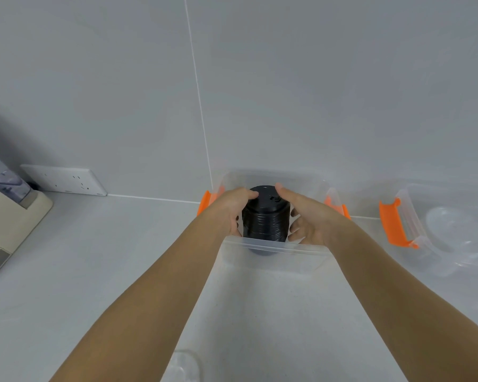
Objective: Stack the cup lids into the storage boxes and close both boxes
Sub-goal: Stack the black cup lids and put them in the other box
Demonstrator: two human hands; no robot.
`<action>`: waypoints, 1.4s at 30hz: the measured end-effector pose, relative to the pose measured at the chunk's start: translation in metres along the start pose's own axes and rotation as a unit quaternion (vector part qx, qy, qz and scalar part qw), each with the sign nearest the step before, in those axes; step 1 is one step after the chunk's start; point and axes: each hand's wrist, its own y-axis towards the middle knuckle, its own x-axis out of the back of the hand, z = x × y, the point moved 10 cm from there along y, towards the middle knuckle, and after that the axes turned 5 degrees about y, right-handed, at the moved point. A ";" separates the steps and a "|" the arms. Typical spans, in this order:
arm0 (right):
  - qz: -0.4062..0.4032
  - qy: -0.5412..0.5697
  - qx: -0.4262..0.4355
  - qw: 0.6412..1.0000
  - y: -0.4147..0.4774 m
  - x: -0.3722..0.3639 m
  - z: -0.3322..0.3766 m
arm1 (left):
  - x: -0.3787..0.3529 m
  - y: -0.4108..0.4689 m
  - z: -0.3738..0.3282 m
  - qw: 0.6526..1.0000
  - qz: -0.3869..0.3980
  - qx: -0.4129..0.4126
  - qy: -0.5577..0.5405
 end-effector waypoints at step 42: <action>-0.081 -0.187 0.209 0.957 -0.015 0.021 0.059 | 0.010 -0.035 -0.049 0.965 -0.071 -0.159 0.196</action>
